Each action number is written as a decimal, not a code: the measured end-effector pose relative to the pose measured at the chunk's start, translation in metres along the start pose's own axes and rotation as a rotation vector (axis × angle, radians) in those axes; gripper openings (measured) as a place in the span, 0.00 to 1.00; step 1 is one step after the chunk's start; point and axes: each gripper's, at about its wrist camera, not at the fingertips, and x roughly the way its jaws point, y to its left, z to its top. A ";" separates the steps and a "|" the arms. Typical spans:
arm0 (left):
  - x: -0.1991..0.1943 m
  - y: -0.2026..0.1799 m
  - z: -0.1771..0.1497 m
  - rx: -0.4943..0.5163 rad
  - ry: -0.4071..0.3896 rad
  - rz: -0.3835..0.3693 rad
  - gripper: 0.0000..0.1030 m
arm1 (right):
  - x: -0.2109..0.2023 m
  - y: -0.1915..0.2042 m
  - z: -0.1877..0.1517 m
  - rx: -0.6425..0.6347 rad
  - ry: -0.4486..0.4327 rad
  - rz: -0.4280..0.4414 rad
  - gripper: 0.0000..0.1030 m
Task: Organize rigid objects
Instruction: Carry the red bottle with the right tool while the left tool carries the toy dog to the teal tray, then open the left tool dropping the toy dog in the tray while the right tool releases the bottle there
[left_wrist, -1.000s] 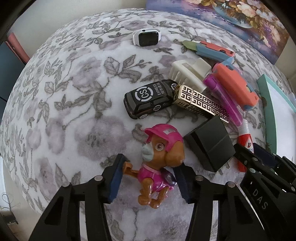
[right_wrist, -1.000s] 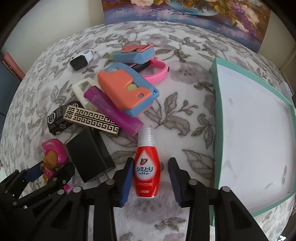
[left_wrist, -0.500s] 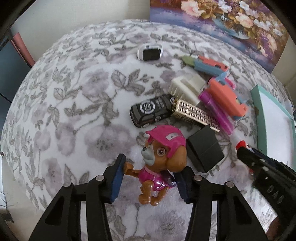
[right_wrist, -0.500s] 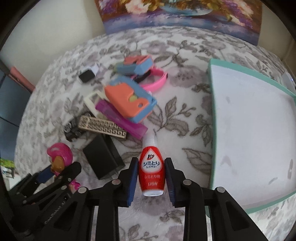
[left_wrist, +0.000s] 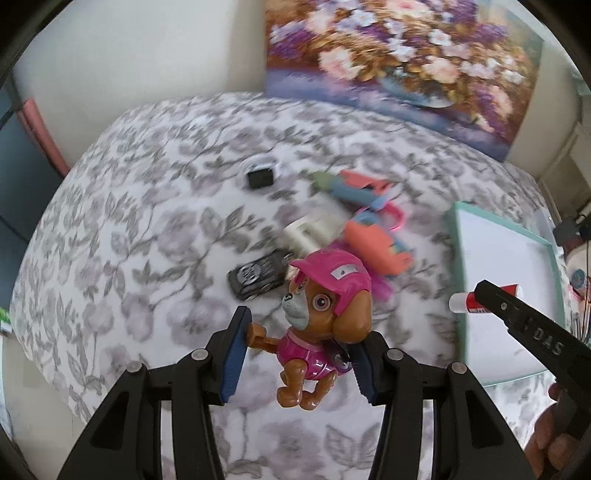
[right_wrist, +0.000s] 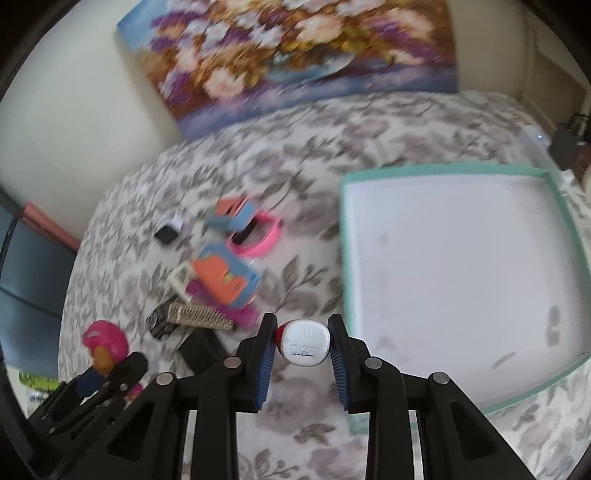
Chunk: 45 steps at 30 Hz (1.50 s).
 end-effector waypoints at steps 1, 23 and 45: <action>-0.004 -0.008 0.004 0.020 -0.004 -0.001 0.51 | -0.003 -0.006 0.003 0.014 -0.012 -0.006 0.30; 0.026 -0.189 0.022 0.208 0.054 -0.224 0.51 | -0.013 -0.162 0.004 0.399 -0.042 -0.291 0.30; 0.041 -0.188 0.018 0.201 0.069 -0.188 0.66 | -0.014 -0.156 0.002 0.348 -0.037 -0.318 0.33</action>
